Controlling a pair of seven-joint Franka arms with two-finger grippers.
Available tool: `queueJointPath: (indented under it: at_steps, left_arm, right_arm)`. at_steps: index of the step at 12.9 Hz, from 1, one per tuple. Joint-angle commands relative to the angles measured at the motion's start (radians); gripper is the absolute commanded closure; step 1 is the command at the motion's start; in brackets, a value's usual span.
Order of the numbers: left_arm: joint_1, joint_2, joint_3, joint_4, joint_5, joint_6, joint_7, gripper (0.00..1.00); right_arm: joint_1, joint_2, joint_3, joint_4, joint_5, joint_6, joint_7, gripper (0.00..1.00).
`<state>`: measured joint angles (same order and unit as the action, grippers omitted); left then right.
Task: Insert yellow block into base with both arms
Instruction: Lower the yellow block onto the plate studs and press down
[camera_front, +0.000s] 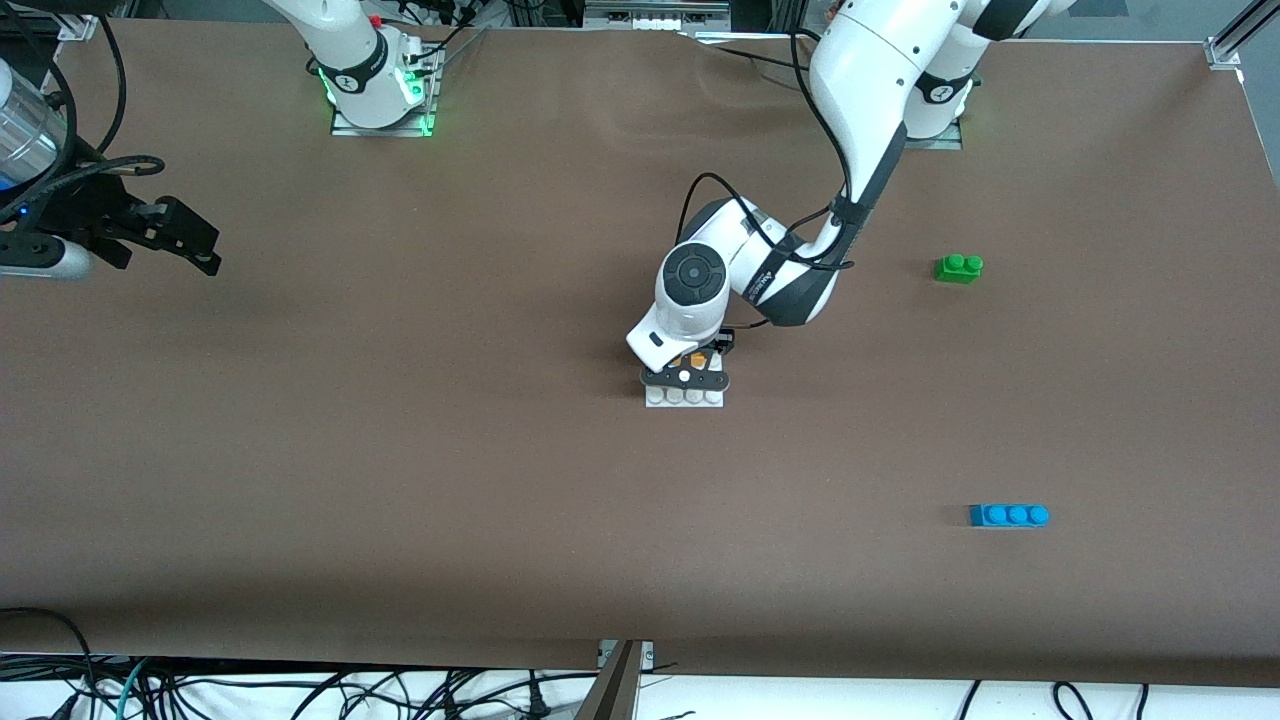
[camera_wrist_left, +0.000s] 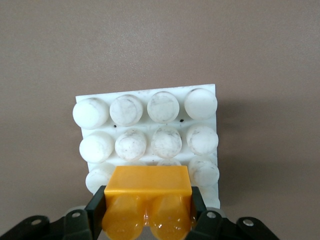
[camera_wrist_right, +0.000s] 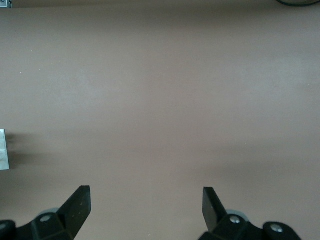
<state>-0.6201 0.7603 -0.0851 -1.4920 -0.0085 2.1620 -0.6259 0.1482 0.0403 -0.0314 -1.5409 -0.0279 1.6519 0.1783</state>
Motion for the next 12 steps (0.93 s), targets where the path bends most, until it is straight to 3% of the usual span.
queueJointPath:
  at_steps: [1,12]
  left_arm:
    - [-0.012,0.001,0.010,-0.007,-0.013,-0.005,-0.009,0.42]
    - [-0.009,0.019,0.011,-0.007,-0.014,0.002,-0.012,0.38]
  right_arm:
    - [0.001,0.000,-0.002,0.015,0.010,-0.001,-0.010,0.01]
    - [0.001,0.000,-0.002,0.015,0.009,0.000,-0.011,0.01]
